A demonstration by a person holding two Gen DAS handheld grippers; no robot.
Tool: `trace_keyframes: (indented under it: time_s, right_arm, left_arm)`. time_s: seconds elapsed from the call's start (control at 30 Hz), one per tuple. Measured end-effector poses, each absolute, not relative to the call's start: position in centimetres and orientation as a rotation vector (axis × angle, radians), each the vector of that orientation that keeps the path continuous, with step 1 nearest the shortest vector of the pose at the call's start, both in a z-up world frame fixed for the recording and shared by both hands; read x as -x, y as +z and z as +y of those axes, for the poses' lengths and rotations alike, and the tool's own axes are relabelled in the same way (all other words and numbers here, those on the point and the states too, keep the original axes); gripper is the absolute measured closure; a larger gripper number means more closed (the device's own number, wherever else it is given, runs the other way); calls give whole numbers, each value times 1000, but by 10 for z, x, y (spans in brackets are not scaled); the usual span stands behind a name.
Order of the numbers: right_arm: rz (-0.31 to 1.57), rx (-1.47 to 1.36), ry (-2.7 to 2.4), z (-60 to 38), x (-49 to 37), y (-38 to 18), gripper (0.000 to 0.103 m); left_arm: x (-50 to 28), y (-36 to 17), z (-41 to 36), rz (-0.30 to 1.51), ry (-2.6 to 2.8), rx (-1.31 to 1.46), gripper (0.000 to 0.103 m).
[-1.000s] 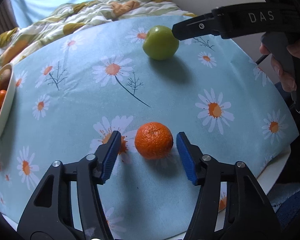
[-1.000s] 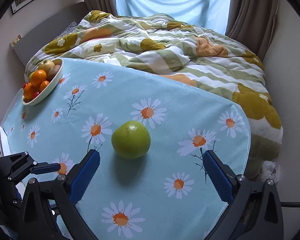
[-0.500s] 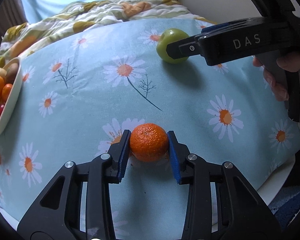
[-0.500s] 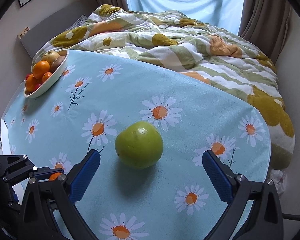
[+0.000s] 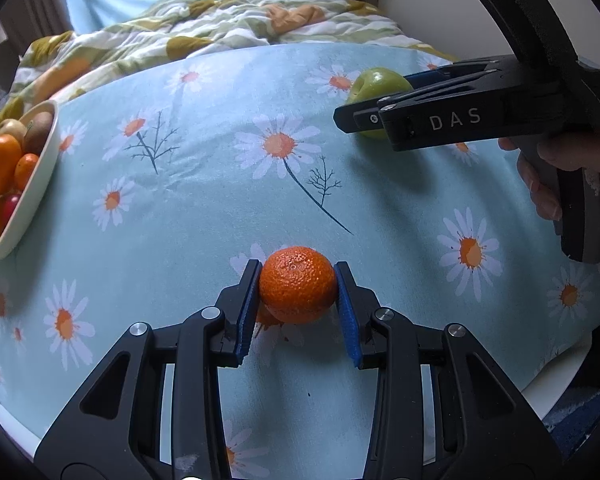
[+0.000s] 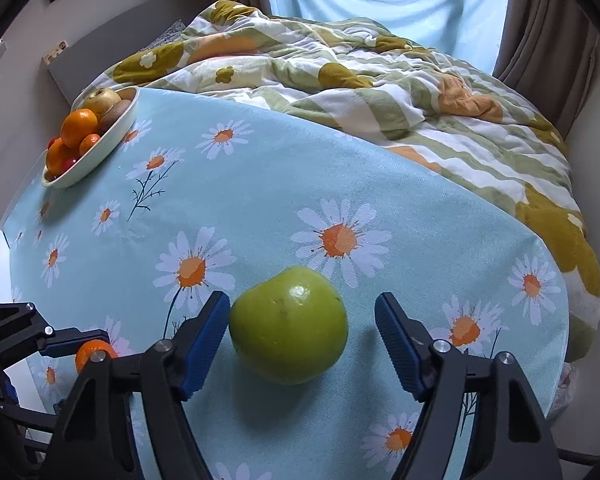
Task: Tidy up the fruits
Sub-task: 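Grasp the tangerine with the left tool while the right tool grasps the green apple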
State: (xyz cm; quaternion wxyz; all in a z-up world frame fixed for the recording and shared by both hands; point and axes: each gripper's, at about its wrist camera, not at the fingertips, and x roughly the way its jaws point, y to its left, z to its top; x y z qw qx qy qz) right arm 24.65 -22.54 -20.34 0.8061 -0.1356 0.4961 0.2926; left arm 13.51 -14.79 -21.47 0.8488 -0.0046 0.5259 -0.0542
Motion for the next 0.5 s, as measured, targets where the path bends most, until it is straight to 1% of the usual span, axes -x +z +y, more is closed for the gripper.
trace_keyframes:
  time_s: [0.03,0.07,0.1,0.17,0.33,0.5]
  right_arm:
    - [1063,290,627,-225,-247,-203,36]
    - [1063,291,628,-225,-247,-204,39]
    - [1066,287,637,-225,-247,-203,45]
    - [1067,281,647,-223,-246,-202,53]
    - [1063,297,650,-217,-240,-198,53]
    - [1050,288,660,-213,-230,-180,53]
  left_arm:
    - [-135,-215,-146,1108,-114,18,61]
    - [-136,-214,-145,1108,-113,24,61]
    - [-135,-214,-144,1107,-110,26,61]
    - [-133,-213,-142,1104,-106,33,61]
    - [-130,-207,-131,1085,-89,54,61]
    - [-123,-191,-121,1056,-77,55,61]
